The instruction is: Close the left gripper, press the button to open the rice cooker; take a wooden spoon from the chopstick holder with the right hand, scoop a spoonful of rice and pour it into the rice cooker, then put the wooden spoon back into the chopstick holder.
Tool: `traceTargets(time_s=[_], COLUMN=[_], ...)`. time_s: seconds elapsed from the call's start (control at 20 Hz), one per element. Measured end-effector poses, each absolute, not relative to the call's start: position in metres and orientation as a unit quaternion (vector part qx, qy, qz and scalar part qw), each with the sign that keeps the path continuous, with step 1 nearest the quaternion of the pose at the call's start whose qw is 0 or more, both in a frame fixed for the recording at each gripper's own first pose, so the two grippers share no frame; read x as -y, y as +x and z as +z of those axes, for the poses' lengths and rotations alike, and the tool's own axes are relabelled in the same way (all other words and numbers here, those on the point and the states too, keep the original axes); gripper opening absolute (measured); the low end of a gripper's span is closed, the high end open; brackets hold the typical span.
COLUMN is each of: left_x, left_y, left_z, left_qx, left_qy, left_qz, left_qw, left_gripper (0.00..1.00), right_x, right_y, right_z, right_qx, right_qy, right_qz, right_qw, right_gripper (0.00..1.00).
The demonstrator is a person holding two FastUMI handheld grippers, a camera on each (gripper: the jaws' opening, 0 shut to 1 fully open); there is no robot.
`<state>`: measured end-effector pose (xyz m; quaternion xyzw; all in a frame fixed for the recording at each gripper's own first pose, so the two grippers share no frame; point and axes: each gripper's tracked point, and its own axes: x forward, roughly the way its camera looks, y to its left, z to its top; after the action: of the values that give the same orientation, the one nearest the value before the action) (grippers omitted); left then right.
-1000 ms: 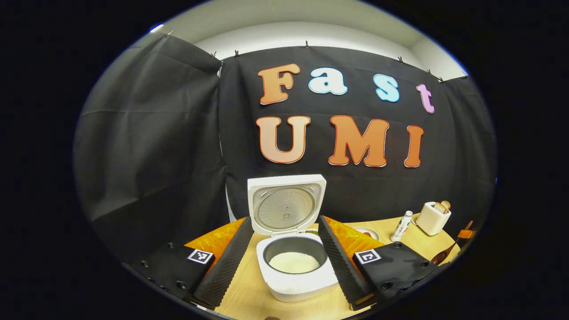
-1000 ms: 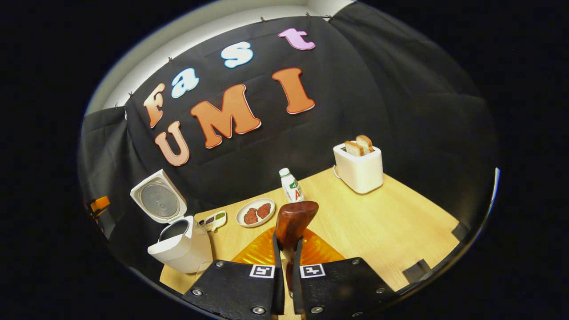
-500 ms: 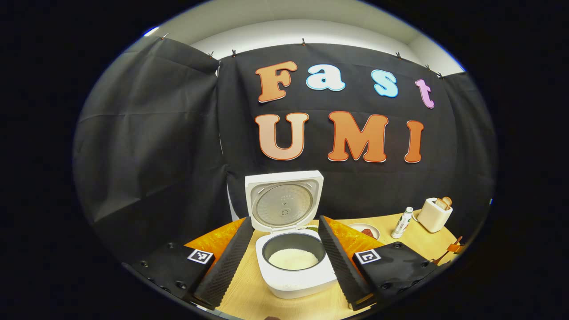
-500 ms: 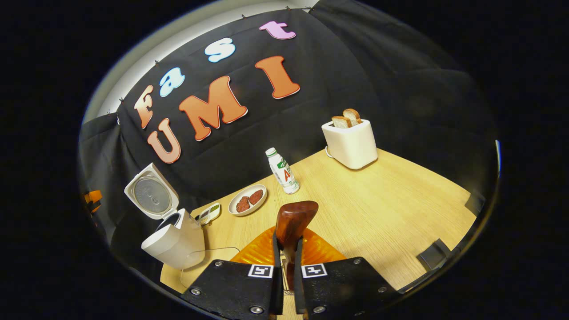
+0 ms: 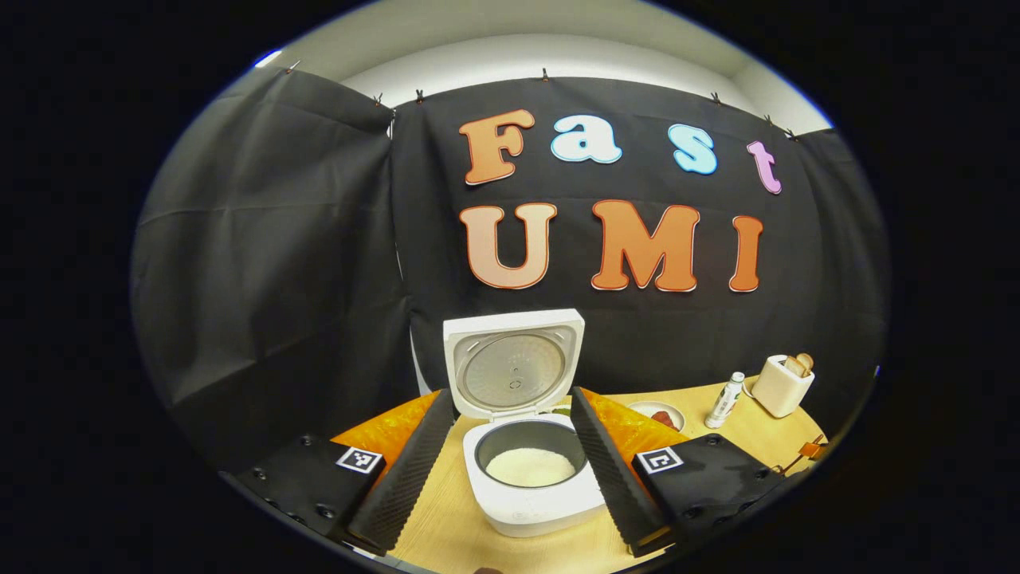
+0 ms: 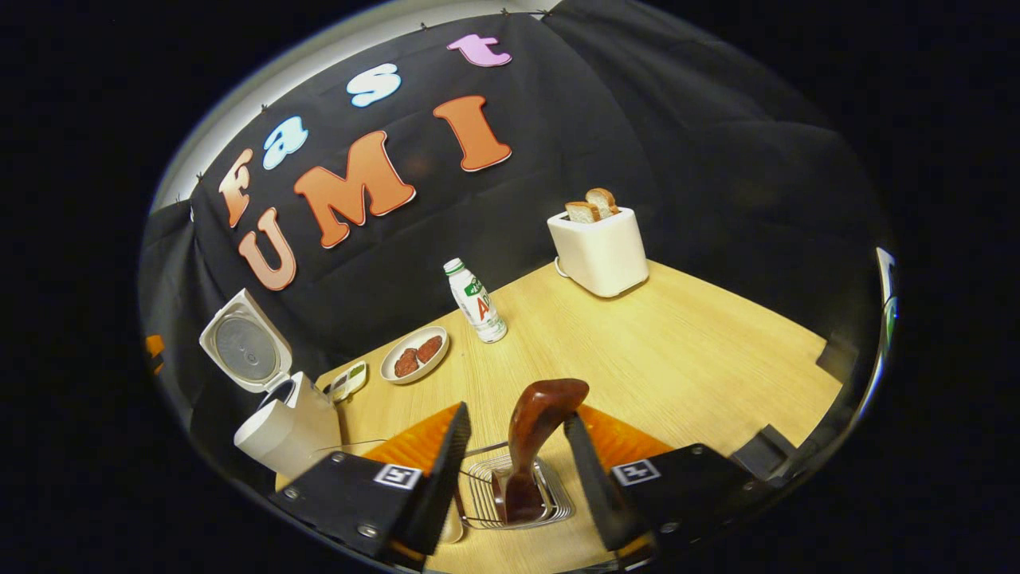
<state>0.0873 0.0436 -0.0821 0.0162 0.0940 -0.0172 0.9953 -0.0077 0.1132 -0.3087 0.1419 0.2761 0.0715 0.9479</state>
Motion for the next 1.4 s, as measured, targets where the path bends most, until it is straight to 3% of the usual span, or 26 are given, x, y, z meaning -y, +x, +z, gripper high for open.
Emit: traceTargets(time_s=[0.05, 0.1, 0.35, 0.75, 1.1, 1.4], left_x=[-0.045, -0.045, -0.040, -0.048, -0.027, -0.025], left_y=[0.090, 0.094, 0.119, 0.199, 0.286, 0.347], left_z=[-0.078, -0.075, -0.056, -0.019, -0.016, -0.036], left_qx=[-0.092, -0.089, -0.086, -0.102, -0.166, -0.216], left_qy=[0.014, 0.010, -0.016, -0.029, -0.042, -0.028], left_qz=[-0.016, -0.015, -0.027, -0.026, -0.069, -0.056], left_qw=[0.996, 0.996, 0.996, 0.994, 0.983, 0.974], left_gripper=[1.00, 1.00, 1.00, 1.00, 0.99, 0.99], right_x=[-0.107, -0.102, -0.085, -0.098, -0.119, -0.112], right_y=[-0.005, -0.002, 0.014, 0.019, 0.023, 0.024], right_z=[-0.304, -0.298, -0.261, -0.202, -0.196, -0.199], right_qx=[-0.273, -0.267, -0.241, -0.198, -0.194, -0.204], right_qy=[0.128, 0.116, 0.067, 0.018, 0.022, 0.019], right_qz=[0.065, 0.057, 0.033, 0.056, 0.077, 0.063], right_qw=[0.951, 0.955, 0.968, 0.978, 0.978, 0.977], right_gripper=[0.90, 0.95, 0.95, 0.95, 0.95, 0.95])
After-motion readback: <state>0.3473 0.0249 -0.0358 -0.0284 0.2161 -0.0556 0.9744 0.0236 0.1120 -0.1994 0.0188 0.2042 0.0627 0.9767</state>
